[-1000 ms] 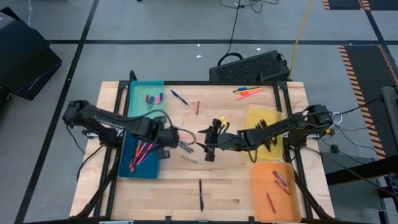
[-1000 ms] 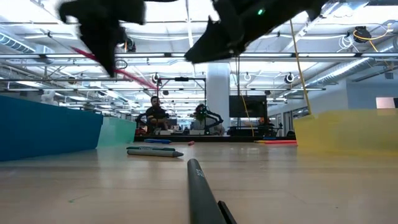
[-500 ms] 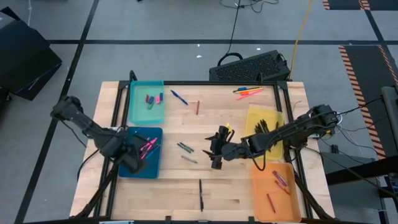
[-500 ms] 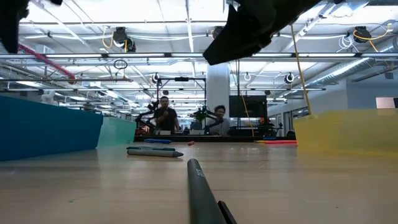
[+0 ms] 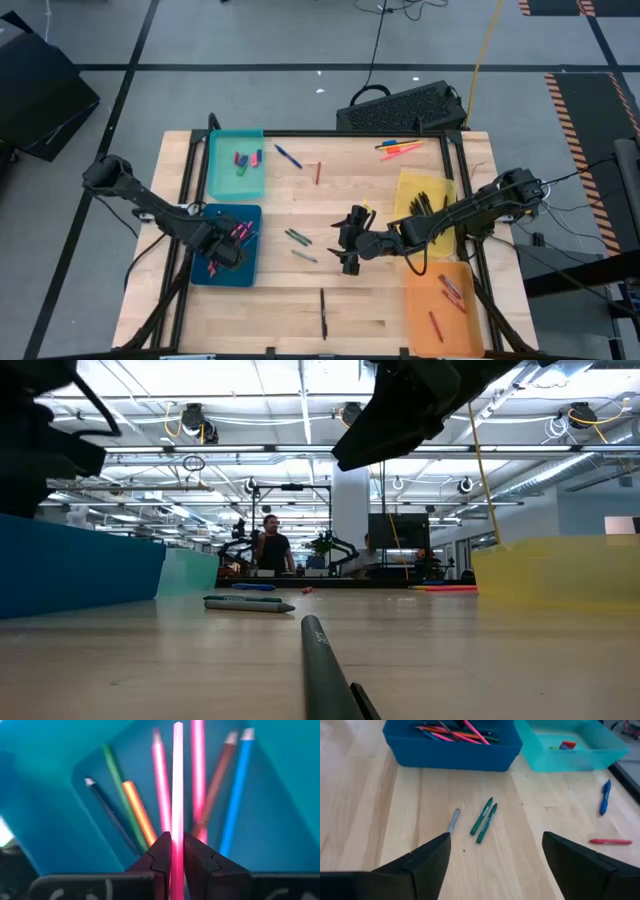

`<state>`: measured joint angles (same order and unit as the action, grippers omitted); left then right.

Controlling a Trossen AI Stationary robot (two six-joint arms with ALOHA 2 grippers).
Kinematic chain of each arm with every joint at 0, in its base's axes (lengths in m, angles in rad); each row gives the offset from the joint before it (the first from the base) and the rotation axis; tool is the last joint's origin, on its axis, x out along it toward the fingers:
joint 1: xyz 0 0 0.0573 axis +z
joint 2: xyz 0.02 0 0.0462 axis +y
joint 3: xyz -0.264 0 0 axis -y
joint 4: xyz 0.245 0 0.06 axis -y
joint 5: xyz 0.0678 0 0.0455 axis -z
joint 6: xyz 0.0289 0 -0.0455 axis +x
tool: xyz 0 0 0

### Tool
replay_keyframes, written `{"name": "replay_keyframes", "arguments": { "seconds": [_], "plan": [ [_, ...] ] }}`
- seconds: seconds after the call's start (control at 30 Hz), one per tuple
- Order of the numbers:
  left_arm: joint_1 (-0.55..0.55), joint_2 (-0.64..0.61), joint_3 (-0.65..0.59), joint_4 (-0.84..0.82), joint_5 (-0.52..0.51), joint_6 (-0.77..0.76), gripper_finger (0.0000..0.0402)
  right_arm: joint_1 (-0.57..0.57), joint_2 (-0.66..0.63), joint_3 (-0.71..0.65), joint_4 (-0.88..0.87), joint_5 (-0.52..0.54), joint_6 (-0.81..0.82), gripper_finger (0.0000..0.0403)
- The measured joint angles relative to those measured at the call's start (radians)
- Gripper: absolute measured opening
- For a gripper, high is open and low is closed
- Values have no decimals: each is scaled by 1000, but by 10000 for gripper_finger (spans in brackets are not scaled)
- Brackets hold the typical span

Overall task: Sort crayons/erasers/pens/pencils in bins
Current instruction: Put the pink colored pencil into the blue bin

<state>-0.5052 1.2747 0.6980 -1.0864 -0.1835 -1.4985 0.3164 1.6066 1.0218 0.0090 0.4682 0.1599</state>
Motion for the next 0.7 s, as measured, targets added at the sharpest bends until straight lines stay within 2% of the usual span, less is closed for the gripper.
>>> {"name": "replay_keyframes", "arguments": {
  "seconds": [0.2,0.33,0.43,0.57,0.7],
  "plan": [
    [42,0,0,-1,1,120,44,-15,0,0,-15,-1,-7,315],
    [76,0,12,1,39,211,60,-71,0,1,-79,7,36,314],
    [107,0,12,1,65,263,98,-149,0,39,-225,-20,56,314],
    [151,0,12,4,88,330,171,-280,0,138,-436,-29,25,314],
    [190,-36,12,15,11,419,243,-474,7,239,-610,-139,-135,313]
  ]
}}
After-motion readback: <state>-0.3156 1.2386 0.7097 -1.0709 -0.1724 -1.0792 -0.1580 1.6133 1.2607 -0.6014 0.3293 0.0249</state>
